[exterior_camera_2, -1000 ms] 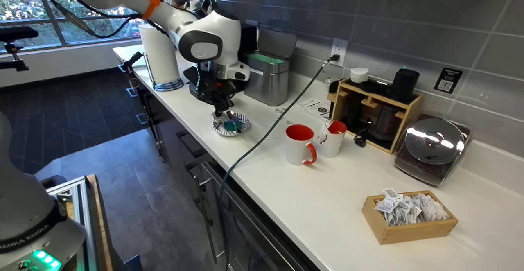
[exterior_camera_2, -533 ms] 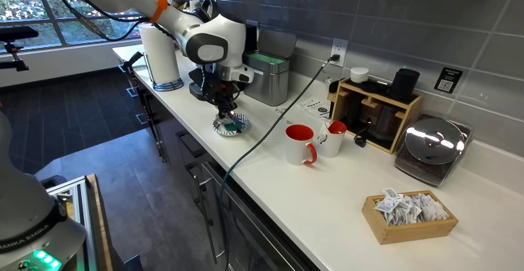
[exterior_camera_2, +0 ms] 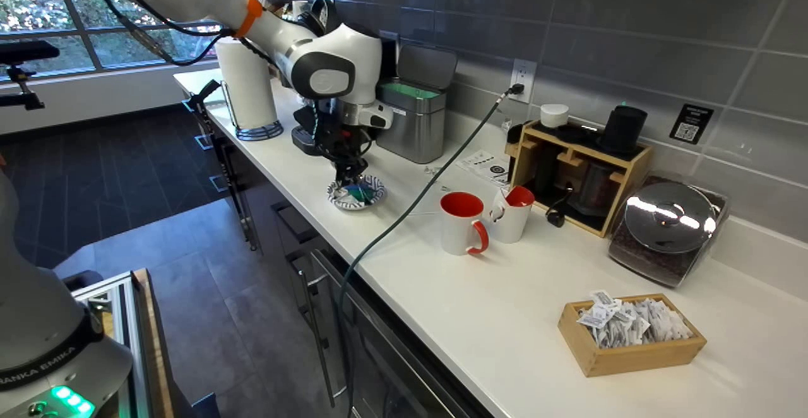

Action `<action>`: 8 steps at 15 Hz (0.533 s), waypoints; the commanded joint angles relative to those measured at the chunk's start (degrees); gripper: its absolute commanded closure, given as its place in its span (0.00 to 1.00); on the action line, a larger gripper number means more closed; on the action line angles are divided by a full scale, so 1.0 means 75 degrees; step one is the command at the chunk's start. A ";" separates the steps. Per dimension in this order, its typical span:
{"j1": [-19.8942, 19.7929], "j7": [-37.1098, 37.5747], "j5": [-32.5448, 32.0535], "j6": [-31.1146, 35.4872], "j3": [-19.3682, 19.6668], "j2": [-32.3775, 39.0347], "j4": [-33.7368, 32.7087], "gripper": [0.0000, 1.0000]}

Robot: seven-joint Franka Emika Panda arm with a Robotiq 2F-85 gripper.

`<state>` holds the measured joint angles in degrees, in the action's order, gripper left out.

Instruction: Move the sauce packet to the blue and white bowl

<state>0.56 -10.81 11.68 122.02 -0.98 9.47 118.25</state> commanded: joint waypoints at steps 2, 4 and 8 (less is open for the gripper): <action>-0.0038 0.0227 -0.0192 -0.0422 -0.0015 -0.0010 -0.0247 0.34; -0.0073 0.0225 -0.0287 -0.0422 0.0038 -0.0298 -0.0216 0.21; -0.0116 0.0018 -0.0097 -0.0156 0.0037 -0.0345 -0.0241 0.15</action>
